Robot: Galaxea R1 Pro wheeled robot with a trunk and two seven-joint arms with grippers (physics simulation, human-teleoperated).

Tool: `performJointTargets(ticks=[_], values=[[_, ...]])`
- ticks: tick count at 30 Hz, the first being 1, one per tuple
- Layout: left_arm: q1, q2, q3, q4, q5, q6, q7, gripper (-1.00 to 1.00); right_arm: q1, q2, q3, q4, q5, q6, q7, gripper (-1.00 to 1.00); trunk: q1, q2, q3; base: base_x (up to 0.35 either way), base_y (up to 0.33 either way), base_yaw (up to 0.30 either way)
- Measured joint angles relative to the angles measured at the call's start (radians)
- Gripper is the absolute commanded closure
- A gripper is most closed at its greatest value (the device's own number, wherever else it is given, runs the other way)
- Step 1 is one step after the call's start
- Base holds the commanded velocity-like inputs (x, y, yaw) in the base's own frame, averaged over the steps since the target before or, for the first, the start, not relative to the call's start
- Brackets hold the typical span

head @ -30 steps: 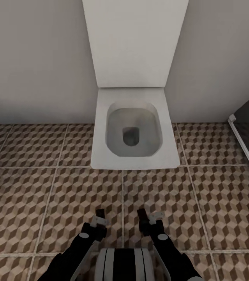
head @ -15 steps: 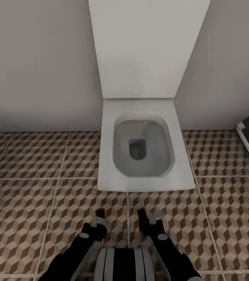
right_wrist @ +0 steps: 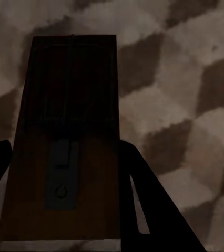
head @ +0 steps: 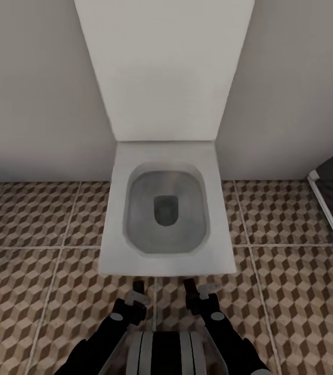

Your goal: Take the four mousetraps from the cabinet in the bathroom and place them on the bathroom floor. Make sure all four end up on the same floor surface, and ensure that at least two of them are either under or directly next to the same bathroom sink.

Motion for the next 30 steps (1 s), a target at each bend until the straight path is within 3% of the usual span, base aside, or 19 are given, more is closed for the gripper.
performJointTargets(ticks=[30], values=[[0.0, 0.001, -0.001, -0.003, 0.0, 0.0, 0.0, 1.0, 0.0, 0.0, 0.0, 0.0, 0.0, 0.0, 0.0, 1.0, 0.0, 0.0, 0.0, -0.021, -0.006, 0.0]])
